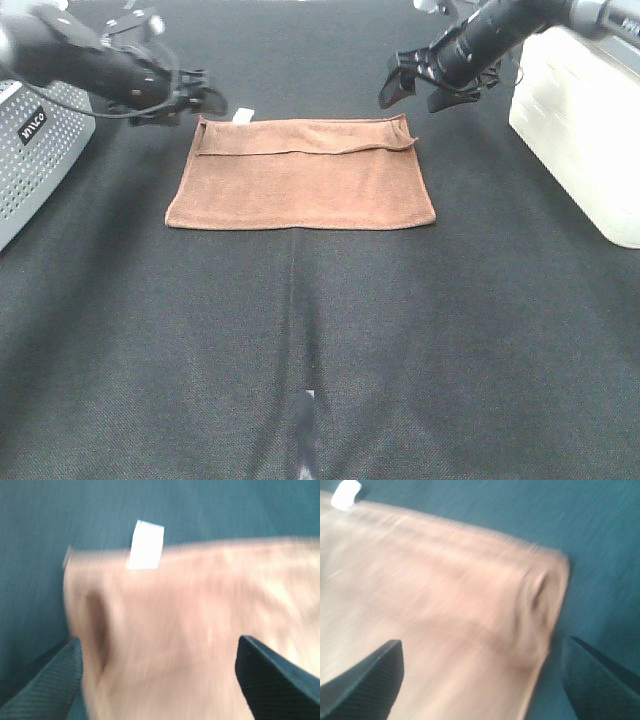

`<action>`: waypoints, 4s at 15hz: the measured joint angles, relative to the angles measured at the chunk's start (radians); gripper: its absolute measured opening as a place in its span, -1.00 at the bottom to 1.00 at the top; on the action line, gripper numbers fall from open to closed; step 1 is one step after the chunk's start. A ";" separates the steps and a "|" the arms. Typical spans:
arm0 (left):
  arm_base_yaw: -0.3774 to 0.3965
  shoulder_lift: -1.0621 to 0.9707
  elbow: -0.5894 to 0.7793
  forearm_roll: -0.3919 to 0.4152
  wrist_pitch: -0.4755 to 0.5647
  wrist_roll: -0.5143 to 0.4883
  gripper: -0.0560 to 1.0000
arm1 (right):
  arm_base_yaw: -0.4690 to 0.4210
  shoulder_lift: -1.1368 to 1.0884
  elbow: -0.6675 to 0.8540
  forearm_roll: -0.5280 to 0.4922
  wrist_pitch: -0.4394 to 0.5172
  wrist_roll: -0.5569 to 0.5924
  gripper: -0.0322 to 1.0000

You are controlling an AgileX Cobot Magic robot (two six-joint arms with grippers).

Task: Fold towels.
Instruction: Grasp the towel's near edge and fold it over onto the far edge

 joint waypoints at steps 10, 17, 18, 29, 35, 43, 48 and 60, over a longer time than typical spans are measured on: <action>0.022 -0.066 0.000 0.064 0.369 -0.186 0.61 | 0.000 -0.060 0.000 -0.008 0.242 0.163 0.59; 0.022 -0.196 0.305 0.072 0.264 -0.225 0.61 | -0.013 -0.174 0.266 -0.064 0.231 0.192 0.55; 0.022 -0.196 0.305 0.072 0.264 -0.225 0.61 | -0.013 -0.174 0.266 -0.064 0.231 0.192 0.55; 0.013 -0.176 0.405 0.023 0.102 -0.241 0.61 | -0.069 -0.137 0.456 0.080 0.077 0.070 0.55; -0.016 -0.144 0.401 -0.025 0.069 -0.236 0.46 | -0.069 -0.097 0.456 0.132 0.076 0.063 0.48; -0.075 -0.121 0.402 -0.025 0.048 -0.233 -0.81 | -0.047 -0.065 0.456 0.157 0.075 0.080 -0.67; -0.048 -0.164 0.402 -0.001 0.138 -0.233 -0.83 | -0.054 -0.068 0.456 0.155 0.137 0.100 -0.94; -0.060 -0.468 0.894 0.096 0.140 -0.182 -0.83 | -0.050 -0.430 1.057 0.161 0.002 0.014 -0.94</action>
